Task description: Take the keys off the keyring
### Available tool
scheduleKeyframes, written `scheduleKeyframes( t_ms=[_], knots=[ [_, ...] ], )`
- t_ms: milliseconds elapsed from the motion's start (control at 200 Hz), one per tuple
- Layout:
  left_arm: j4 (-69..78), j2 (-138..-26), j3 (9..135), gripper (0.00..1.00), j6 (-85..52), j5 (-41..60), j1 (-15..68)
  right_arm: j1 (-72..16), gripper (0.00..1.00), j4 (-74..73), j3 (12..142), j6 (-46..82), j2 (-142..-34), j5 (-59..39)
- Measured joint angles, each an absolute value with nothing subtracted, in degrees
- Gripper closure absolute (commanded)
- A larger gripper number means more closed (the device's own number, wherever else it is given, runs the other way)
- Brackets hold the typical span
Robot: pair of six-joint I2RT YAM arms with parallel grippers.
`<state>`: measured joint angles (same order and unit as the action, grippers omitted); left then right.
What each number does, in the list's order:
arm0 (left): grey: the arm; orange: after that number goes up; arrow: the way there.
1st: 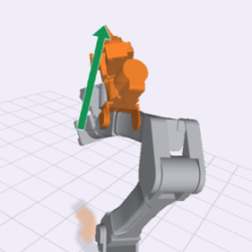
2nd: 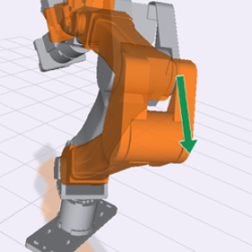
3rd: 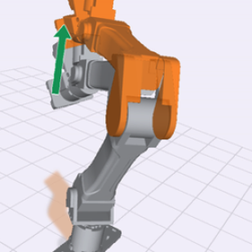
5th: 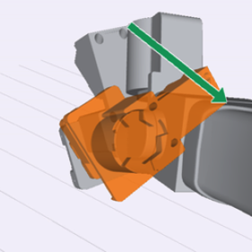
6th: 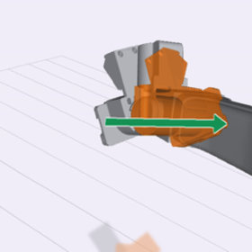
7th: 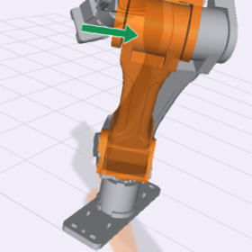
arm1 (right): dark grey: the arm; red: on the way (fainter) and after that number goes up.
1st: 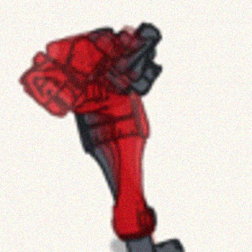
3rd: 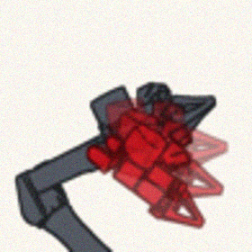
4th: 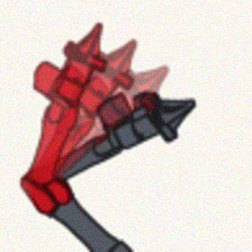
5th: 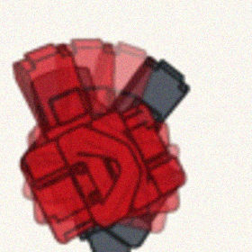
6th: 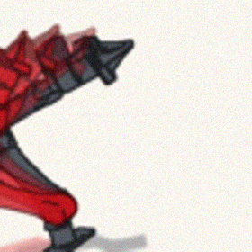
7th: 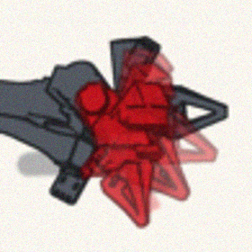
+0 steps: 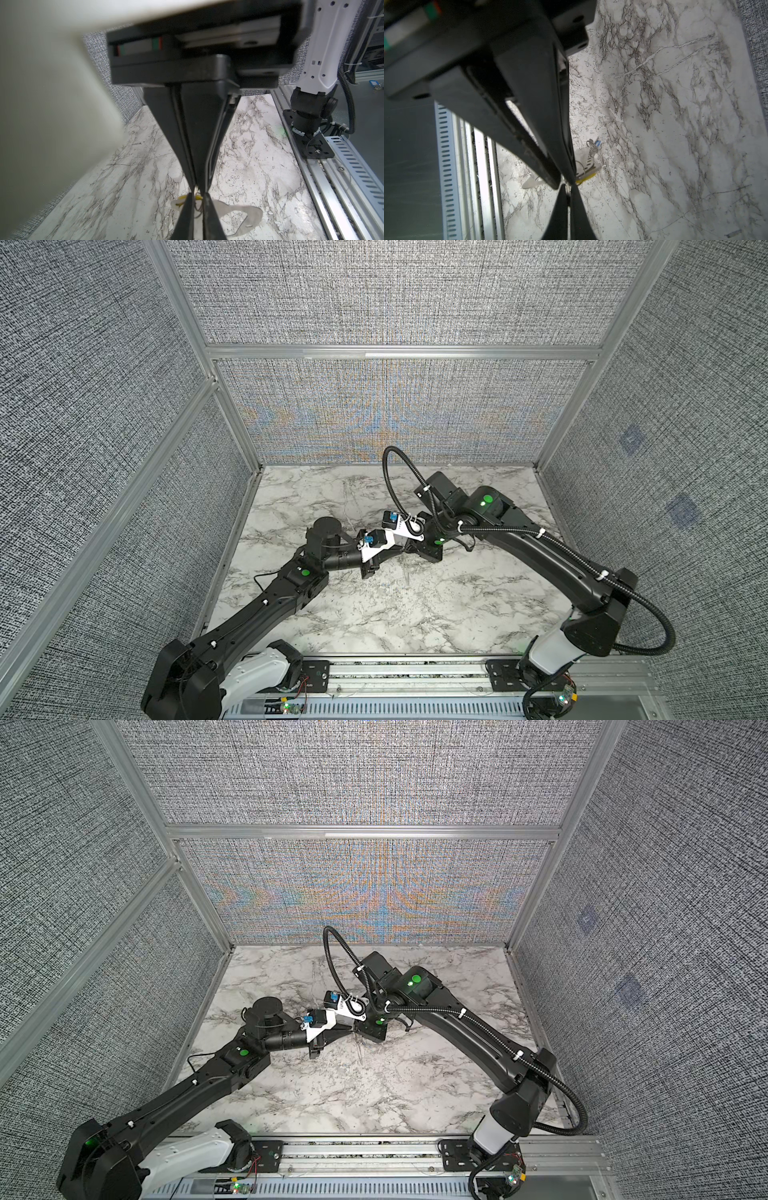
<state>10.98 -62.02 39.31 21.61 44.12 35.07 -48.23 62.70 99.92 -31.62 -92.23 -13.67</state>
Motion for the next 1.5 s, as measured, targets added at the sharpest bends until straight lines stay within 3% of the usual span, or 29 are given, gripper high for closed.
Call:
scheduleKeyframes(
  t_ms=[520,625,730,1086,1246,1501],
  knots=[
    [11.1,-62.1,39.8,0.92,22.6,44.9,35.1,-48.2,0.95,62.2,98.7,-31.8,-90.9,-14.9],
    [11.5,-62.1,39.8,1.00,22.6,44.9,35.1,-48.2,0.95,61.5,97.7,-31.6,-90.1,-15.2],
    [12.0,-62.2,39.7,1.00,22.5,45.0,35.1,-48.2,0.94,61.0,97.2,-31.6,-89.7,-15.2],
    [13.8,-62.1,38.9,1.00,16.3,45.0,35.2,-47.0,0.65,57.4,95.0,-32.5,-87.2,-13.5],
    [13.5,-62.1,38.4,1.00,12.0,42.4,35.1,-45.9,0.61,53.7,91.5,-33.2,-83.1,-13.2],
    [15.4,-61.5,37.6,1.00,7.2,42.0,35.1,-45.1,0.62,47.2,82.3,-30.4,-77.5,-12.8]
  ],
)
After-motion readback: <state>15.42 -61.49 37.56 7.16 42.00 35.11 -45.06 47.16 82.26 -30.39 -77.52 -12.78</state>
